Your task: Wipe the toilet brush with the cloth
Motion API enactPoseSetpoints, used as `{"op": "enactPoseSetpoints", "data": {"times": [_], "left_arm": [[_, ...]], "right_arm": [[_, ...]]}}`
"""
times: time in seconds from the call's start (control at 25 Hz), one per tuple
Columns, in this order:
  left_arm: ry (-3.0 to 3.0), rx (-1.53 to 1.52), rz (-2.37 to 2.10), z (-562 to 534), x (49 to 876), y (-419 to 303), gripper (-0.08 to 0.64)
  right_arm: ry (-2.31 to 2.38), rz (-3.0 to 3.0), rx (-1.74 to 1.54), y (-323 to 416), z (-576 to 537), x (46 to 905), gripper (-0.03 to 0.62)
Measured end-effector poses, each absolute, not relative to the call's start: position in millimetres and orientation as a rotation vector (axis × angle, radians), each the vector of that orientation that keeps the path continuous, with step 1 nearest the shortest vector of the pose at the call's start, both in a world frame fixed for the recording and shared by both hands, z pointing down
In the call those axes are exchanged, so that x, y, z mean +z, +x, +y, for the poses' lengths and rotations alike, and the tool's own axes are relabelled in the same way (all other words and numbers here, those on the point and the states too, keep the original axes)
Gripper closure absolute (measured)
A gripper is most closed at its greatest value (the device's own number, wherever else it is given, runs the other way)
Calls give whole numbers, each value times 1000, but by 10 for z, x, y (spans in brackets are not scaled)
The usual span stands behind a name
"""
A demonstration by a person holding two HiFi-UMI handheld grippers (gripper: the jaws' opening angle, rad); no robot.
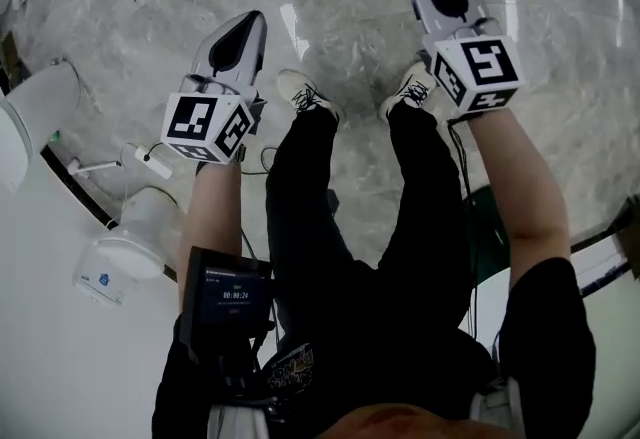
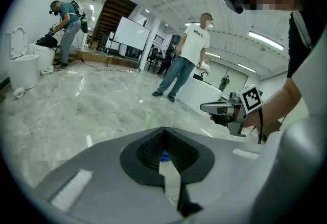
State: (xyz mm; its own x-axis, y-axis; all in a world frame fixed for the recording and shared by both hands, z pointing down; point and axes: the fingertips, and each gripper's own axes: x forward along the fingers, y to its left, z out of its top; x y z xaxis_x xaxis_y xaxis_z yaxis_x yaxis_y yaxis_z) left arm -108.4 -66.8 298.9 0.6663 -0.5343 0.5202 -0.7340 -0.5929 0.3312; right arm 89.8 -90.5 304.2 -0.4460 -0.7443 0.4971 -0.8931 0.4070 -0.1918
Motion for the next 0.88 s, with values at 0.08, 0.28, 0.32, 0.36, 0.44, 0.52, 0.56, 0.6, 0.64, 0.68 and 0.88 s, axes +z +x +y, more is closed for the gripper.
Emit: {"op": "enactPoseSetpoints", "data": {"times": [0.08,0.28,0.32,0.36,0.44,0.52,0.56,0.6,0.64,0.68,0.88], "left_arm": [[2351,512,-968,-544,2569,-1090,552],[2328,466,-917,-459,1561,-1046,552],[2329,458,-887,-412,1360,-1032,552],[2340,466,-854,-346,1174,-1017,552],[2405,537,-805,-217,855,-989,552],[2468,583,-803,-138,543,-970,554],[2476,556,-818,-114,362,-960,555],[2471,509,-838,-94,167,-949,560],[2464,467,-861,-74,-26,-935,561],[2465,445,-885,-62,-205,-914,561],[2521,414,-1017,283,-876,-849,561]], "right_arm": [[1427,-2336,647,794,-746,2576,589],[1499,-2335,686,603,-524,1478,589],[1520,-2331,695,564,-479,1272,589],[1542,-2326,702,531,-432,1071,589],[1585,-2325,706,481,-365,684,589],[1609,-2339,707,452,-319,313,589],[1613,-2348,709,449,-281,126,589],[1613,-2357,710,454,-229,-65,589],[1608,-2367,704,468,-173,-257,589],[1597,-2380,688,494,-131,-438,589],[1535,-2472,606,649,188,-1019,589]]}}
